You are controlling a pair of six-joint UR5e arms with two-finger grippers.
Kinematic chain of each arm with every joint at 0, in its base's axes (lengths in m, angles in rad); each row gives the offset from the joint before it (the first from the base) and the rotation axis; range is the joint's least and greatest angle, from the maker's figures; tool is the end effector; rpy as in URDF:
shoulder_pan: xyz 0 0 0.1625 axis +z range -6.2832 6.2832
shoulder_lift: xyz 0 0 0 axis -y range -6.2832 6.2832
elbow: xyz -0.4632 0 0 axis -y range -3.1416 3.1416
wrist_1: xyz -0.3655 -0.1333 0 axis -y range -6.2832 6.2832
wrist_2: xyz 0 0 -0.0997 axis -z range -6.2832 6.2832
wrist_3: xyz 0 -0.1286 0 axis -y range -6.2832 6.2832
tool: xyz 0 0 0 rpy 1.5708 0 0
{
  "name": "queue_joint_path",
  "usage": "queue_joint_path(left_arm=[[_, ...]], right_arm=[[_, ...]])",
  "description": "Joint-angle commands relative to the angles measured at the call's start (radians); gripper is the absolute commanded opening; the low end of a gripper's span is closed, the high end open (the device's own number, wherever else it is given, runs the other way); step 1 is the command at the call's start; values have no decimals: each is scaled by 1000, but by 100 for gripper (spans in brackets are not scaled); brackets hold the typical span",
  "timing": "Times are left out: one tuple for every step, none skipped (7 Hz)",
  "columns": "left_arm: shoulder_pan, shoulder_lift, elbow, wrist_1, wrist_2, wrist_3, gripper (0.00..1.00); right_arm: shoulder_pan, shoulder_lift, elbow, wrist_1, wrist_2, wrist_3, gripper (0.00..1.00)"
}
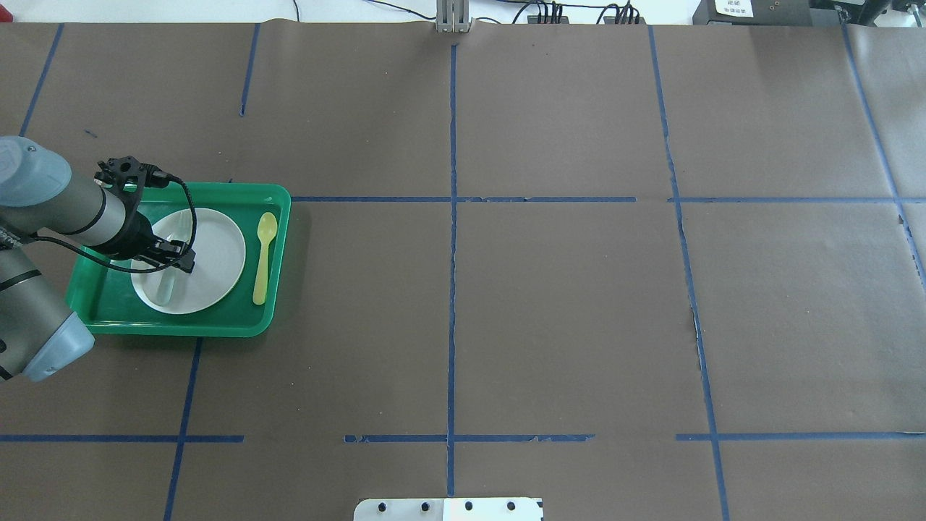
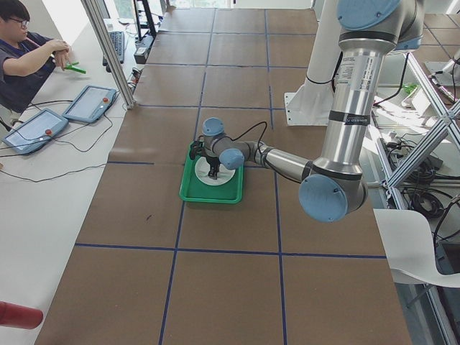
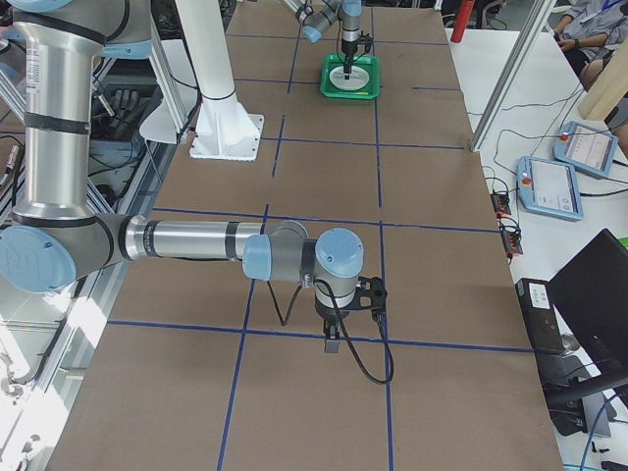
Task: Place fork
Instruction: 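Lower the left gripper and grasp the white fork's handle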
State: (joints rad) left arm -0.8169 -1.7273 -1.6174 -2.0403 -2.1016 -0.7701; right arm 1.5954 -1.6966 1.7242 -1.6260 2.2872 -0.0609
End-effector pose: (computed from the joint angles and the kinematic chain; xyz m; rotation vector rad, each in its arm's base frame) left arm 0.3454 -0.4675 0.5709 0.1225 0.8223 0.1632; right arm 0.0588 -0.4029 0.7117 0.0042 -0.7168 -0.0248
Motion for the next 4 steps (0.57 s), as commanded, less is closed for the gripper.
queue_joint_path(left_arm=[[-4, 5, -9, 2, 5, 2, 8], [-4, 8, -9, 2, 5, 3, 0], [-11, 21, -60, 14, 0, 8, 0], [-24, 73, -144, 59, -1, 15, 0]], right_arm=[[0, 0, 0, 0, 0, 1, 100], [0, 0, 0, 0, 0, 0, 100], [0, 0, 0, 0, 0, 1, 100], [0, 0, 0, 0, 0, 1, 100]])
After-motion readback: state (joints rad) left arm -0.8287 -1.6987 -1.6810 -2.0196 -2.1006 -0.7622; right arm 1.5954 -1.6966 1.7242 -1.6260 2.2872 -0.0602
